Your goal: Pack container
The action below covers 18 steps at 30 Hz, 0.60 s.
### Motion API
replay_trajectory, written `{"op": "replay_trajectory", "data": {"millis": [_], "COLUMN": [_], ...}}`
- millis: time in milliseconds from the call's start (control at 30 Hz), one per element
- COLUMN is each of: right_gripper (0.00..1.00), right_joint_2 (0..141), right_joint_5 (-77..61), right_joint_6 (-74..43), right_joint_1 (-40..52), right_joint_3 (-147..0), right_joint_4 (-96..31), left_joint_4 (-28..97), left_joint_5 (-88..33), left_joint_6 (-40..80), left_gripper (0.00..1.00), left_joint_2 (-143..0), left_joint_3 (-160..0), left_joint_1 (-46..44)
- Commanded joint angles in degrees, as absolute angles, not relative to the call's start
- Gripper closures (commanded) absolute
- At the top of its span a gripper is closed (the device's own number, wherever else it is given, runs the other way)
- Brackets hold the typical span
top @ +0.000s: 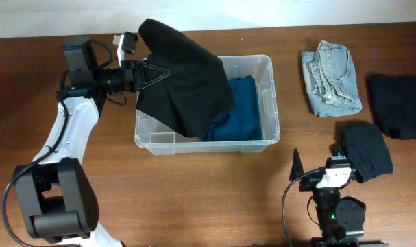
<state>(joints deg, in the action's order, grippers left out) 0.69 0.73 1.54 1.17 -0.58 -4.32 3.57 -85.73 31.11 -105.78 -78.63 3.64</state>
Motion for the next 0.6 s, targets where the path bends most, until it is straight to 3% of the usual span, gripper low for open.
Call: {"op": "replay_trajectory", "data": {"millis": [0,400,567], "right_gripper": [0.02,0.02,0.02], "right_joint_2": [0.21,0.21,0.21], "right_joint_5": [0.62,0.62,0.62], "right_joint_6": [1.5,1.5,1.5], "right_joint_1": [1.54,1.54,1.54], "right_joint_3": [-0.32,-0.32,-0.32], "right_joint_4": [-4.69,-4.69,-4.69], "left_joint_4": [2.59,-1.28,-23.9], "left_joint_5": [-90.21,-90.19,-90.19], "left_joint_6": [30.39,33.58,53.84], "left_gripper": [0.96,0.99,0.99], "left_joint_2": [-104.95,-95.39,-88.23], "left_joint_3": [-79.92,-79.99,-80.25], "left_joint_1": [3.01,3.95,5.87]}}
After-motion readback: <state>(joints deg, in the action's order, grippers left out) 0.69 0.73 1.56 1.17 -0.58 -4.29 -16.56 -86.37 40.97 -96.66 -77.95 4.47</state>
